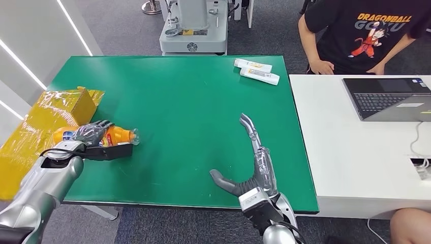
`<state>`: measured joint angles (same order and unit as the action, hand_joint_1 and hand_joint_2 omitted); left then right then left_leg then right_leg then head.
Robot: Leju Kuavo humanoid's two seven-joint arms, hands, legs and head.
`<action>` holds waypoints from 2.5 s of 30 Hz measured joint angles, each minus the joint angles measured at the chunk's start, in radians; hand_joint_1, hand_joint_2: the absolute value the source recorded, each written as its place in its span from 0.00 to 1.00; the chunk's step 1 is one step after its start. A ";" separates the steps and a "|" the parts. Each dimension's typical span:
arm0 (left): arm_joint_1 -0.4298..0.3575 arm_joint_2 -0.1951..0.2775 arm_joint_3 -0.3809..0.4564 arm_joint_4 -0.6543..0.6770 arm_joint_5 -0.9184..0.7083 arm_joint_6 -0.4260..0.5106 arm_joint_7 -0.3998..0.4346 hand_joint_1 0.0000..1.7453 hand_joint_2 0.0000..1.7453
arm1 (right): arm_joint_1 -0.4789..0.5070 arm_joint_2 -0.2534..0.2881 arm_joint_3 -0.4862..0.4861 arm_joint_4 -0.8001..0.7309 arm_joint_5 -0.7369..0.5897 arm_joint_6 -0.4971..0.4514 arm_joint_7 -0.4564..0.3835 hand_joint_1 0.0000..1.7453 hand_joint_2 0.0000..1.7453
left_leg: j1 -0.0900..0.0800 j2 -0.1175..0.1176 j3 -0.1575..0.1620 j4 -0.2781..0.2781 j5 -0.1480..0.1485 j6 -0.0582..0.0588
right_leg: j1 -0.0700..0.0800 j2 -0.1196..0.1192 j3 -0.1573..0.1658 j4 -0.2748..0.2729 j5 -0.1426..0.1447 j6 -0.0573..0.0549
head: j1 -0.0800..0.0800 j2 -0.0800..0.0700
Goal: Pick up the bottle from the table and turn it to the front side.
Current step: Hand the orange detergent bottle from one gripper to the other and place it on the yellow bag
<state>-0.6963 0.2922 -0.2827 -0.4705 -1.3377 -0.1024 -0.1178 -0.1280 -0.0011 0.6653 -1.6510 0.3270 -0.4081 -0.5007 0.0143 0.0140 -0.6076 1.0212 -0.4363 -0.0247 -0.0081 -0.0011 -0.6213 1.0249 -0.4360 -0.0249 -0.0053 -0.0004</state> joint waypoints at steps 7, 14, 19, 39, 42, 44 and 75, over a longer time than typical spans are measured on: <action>-0.007 0.008 -0.020 0.005 0.070 0.034 0.008 0.00 1.00 | 0.000 0.000 0.000 0.002 -0.004 0.016 -0.003 0.00 1.00 | 0.000 0.000 0.000 0.000 0.000 0.000 | 0.000 0.000 0.000 0.000 0.000 0.000 | 0.000 0.000; 0.037 0.046 -0.019 -0.061 0.200 0.190 0.012 0.00 1.00 | 0.010 0.000 0.000 0.001 0.002 0.025 -0.005 0.00 1.00 | 0.000 0.000 -0.001 0.000 0.000 0.000 | 0.000 0.000 -0.001 0.000 -0.001 0.000 | 0.000 0.000; 0.084 0.072 -0.007 -0.163 0.288 0.267 -0.002 0.00 1.00 | 0.014 0.000 0.000 0.001 0.006 0.032 -0.005 0.00 1.00 | 0.000 0.001 -0.001 0.000 0.000 0.000 | 0.000 0.000 -0.001 0.000 0.000 0.000 | 0.000 0.000; 0.325 0.040 0.062 -0.983 0.759 0.517 -0.215 0.00 1.00 | 0.047 0.000 0.000 -0.009 0.004 -0.019 -0.016 0.00 1.00 | 0.000 0.000 -0.002 0.000 -0.001 0.002 | 0.000 0.000 -0.001 -0.002 -0.001 0.001 | 0.000 0.000; 0.359 0.008 0.058 -1.050 0.824 0.571 -0.274 0.00 1.00 | 0.048 0.000 0.000 -0.010 -0.005 -0.030 -0.022 0.00 1.00 | 0.000 0.000 -0.002 0.000 -0.002 0.002 | 0.000 0.000 -0.001 -0.002 -0.001 0.001 | 0.000 0.000; 0.384 -0.016 0.051 -1.089 0.881 0.607 -0.320 0.00 1.00 | 0.049 0.000 0.000 -0.011 -0.012 -0.039 -0.026 0.00 1.00 | 0.000 0.000 -0.002 0.000 -0.002 0.002 | -0.001 0.000 -0.001 -0.002 -0.001 0.001 | 0.000 0.000; 0.721 -0.409 -0.116 -1.288 1.212 0.456 -0.398 0.00 1.00 | 0.147 0.002 -0.070 -0.162 -0.019 -0.052 -0.038 0.00 1.00 | -0.003 0.000 -0.003 0.001 -0.006 0.008 | -0.003 -0.001 0.000 -0.003 -0.003 0.005 | 0.000 0.000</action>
<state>0.0249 -0.1168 -0.3986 -1.7588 -0.1261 0.3533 -0.5159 0.0193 0.0012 0.5958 -1.8126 0.3083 -0.4603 -0.5385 0.0115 0.0135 -0.6101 1.0222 -0.4421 -0.0170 -0.0113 -0.0020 -0.6214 1.0221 -0.4393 -0.0195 -0.0051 -0.0004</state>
